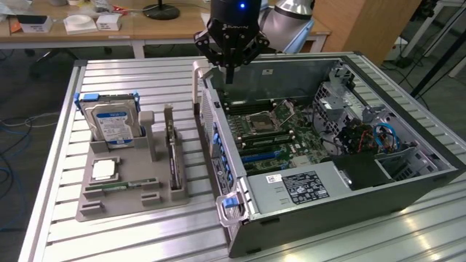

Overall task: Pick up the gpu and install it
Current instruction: 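Reach for the gpu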

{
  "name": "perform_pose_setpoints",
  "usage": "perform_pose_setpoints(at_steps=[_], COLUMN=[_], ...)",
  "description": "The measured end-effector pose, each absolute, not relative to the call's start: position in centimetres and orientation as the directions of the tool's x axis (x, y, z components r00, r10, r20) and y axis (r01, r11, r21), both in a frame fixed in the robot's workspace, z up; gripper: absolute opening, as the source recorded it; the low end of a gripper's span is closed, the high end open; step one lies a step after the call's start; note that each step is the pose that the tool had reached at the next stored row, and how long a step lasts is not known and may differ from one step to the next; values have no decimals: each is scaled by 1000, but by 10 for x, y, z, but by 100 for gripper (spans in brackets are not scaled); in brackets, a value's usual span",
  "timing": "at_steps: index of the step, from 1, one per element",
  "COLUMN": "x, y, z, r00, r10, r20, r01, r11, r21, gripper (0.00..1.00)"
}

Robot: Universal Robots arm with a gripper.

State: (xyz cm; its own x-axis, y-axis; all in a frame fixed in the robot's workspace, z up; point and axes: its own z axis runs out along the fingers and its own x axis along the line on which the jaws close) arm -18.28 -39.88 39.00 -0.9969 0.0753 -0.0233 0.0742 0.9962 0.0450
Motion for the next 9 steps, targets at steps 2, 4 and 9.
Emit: perform_pose_setpoints(at_steps=[2, 4, 9], x=[-184, -186, -189], y=[-399, -399, -399], z=[390, 390, 390], r00=[-997, -997, -997], r10=[75, 75, 75], r20=[-23, -23, -23], r01=[74, 74, 74], r11=[996, 996, 996], r21=[45, 45, 45], gripper=[11, 11, 11])
